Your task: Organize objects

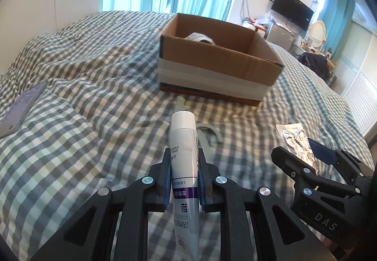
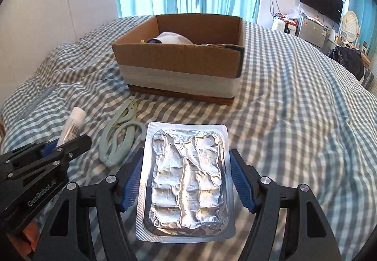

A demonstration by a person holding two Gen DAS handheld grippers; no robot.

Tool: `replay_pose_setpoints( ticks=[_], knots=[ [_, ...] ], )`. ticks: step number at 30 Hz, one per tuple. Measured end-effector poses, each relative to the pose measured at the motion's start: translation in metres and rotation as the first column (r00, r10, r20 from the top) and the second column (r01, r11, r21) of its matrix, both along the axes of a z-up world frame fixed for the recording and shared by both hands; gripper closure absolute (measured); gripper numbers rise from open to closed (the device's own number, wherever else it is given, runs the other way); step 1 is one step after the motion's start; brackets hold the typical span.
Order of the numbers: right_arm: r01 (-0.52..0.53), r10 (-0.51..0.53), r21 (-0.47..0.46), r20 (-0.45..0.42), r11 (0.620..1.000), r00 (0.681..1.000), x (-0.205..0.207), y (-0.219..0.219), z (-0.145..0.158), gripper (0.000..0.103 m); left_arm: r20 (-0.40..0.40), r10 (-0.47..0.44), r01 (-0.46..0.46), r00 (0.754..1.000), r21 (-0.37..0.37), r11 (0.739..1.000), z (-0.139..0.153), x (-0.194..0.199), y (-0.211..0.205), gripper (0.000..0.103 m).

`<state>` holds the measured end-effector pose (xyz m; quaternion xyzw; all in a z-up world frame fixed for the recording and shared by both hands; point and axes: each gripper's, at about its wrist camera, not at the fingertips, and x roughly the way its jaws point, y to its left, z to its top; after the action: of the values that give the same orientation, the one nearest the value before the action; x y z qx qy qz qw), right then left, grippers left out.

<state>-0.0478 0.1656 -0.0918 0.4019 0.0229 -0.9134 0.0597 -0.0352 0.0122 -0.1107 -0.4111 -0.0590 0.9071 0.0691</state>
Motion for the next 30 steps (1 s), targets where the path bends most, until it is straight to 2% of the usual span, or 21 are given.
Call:
replay_pose_setpoints(
  ticks=[7, 13, 17, 20, 24, 30],
  knots=[
    [0.005, -0.005, 0.011, -0.054, 1.000, 0.999, 0.021, 0.010, 0.027, 0.035, -0.068, -0.030, 0.030, 0.997, -0.007, 1.000, 0.026, 0.009, 0.010, 0.085],
    [-0.003, 0.003, -0.001, -0.103, 1.000, 0.995, 0.029, 0.017, 0.062, 0.035, -0.122, -0.051, 0.051, 0.991, 0.002, 0.999, 0.051, 0.006, 0.012, 0.085],
    [-0.015, 0.020, 0.033, -0.163, 0.999, 0.986, 0.029, 0.017, 0.090, 0.035, -0.151, -0.063, 0.066, 0.986, 0.013, 0.998, 0.068, -0.005, 0.014, 0.085],
    [-0.032, 0.037, 0.031, -0.194, 0.999, 0.980, 0.023, 0.018, 0.107, 0.035, -0.174, -0.074, 0.074, 0.982, -0.004, 0.997, 0.079, -0.015, 0.016, 0.085],
    [-0.045, 0.062, 0.073, -0.239, 0.996, 0.969, 0.008, 0.014, 0.127, 0.035, -0.198, -0.097, 0.093, 0.975, -0.028, 0.995, 0.094, -0.032, 0.022, 0.085],
    [-0.080, 0.101, 0.088, -0.264, 0.993, 0.959, -0.022, 0.009, 0.143, 0.035, -0.234, -0.104, 0.098, 0.967, -0.034, 0.995, 0.112, -0.066, 0.024, 0.085]
  ],
)
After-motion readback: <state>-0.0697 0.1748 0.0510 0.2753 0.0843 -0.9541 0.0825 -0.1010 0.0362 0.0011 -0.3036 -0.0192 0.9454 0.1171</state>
